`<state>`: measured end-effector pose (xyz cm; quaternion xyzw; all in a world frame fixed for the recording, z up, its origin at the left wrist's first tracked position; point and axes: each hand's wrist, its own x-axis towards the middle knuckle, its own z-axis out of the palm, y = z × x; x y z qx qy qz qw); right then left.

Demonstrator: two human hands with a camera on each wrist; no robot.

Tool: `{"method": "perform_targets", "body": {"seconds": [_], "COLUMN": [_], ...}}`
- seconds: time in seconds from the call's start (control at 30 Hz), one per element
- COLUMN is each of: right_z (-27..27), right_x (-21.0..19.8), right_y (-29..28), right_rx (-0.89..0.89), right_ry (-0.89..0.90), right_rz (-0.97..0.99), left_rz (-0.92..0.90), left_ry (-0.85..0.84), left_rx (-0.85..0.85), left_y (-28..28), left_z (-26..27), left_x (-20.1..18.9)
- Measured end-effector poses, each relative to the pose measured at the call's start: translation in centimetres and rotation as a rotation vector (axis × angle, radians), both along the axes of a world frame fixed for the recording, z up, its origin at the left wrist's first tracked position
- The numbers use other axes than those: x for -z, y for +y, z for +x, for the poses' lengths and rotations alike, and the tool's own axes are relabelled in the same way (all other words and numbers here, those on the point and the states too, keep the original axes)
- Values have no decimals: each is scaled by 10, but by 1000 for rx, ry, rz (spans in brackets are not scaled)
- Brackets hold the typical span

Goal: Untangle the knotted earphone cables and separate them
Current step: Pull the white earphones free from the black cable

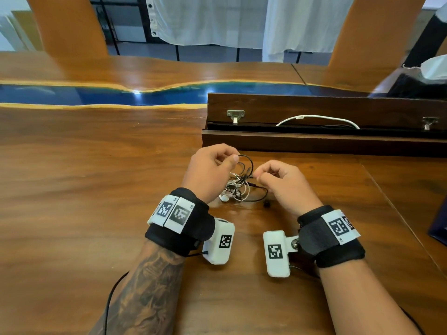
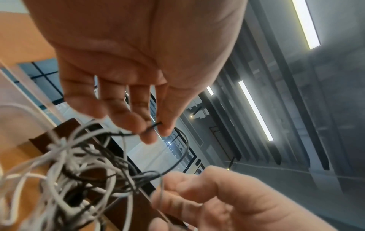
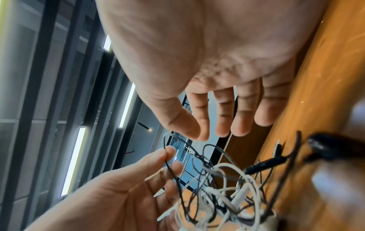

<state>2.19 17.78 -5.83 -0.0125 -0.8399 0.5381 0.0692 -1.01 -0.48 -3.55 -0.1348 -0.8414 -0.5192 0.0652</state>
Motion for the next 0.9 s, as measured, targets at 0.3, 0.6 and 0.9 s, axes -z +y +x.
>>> {"method": "perform_targets", "body": {"seconds": [0.3,0.6,0.9], "right_z": [2,6,9], "right_x": [2,-8,-14], "right_y": [-4,-3,-5], "right_rx": [-209,-158,-180], "right_ry": [-133,59,91], "right_rz": [38,-41,-96], "left_rz": [386,86,-46], "left_ry": [-97,-76,39], "left_rx": [139,79,115], "left_y": [2,1,-3], "left_z": [5,3,3], "left_x": [-10,-4,-4]}}
